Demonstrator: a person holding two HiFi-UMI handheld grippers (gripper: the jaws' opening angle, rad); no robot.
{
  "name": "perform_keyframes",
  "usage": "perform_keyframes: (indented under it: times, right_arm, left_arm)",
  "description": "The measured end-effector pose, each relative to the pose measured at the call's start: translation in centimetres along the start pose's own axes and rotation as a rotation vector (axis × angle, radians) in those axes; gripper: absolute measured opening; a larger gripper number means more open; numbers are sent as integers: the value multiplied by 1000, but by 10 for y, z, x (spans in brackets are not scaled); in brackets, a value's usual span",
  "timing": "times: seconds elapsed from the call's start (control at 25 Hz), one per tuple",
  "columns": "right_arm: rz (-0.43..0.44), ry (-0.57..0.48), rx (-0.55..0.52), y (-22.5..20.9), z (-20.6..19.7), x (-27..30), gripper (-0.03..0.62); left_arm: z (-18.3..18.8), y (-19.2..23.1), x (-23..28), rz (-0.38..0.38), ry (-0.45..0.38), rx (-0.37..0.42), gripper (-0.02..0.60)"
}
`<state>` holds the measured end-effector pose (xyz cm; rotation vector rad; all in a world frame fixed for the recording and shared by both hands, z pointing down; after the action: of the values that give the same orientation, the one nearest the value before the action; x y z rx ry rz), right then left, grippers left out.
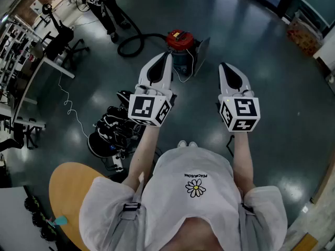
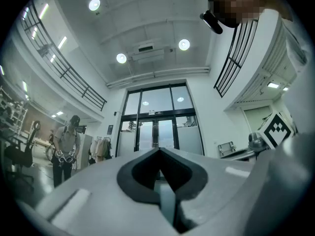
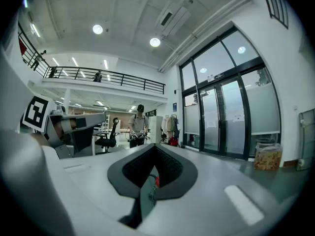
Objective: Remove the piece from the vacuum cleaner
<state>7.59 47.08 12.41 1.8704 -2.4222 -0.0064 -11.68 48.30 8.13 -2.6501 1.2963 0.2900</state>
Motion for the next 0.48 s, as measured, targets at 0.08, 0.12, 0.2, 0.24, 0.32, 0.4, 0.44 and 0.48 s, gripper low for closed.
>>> perform_keyframes:
  times: [0.08, 0.12, 0.2, 0.24, 0.32, 0.4, 0.44, 0.48]
  right_arm:
    - [7, 1, 3, 6, -2, 1, 21]
    - [11, 1, 3, 9, -3, 2, 21]
    - [18, 1, -4, 12, -4, 3, 21]
    - [19, 0, -8, 12, -5, 3, 21]
    - [16, 2, -13, 9, -7, 2, 21]
    - [14, 8, -6, 4, -8, 2, 21]
    - [15, 9, 5, 1, -9, 2, 21]
    - [18, 7, 20, -1, -9, 2, 23]
  left_arm:
    - [-2, 2, -3, 0, -2, -4, 2]
    - [-4, 3, -4, 0, -3, -5, 2]
    - [-7, 3, -5, -2, 0, -8, 2]
    - [-9, 2, -5, -3, 3, -10, 2]
    - [-12, -1, -3, -10, 10, -12, 2]
    - [-13, -3, 0, -19, 14, -13, 2]
    - [-13, -5, 2, -23, 15, -13, 2]
    - [-13, -5, 4, -25, 17, -13, 2]
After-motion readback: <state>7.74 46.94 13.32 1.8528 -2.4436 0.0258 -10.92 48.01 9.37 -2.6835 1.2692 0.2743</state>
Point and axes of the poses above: the fingertips, and each gripper's own axes: x forward along the fingers, y to its left, z out of its top, the point moved 4 cm from there along -x, backward along the fingers, and after that the axes turned 13 degrees about -z, right-handed, at the moved point
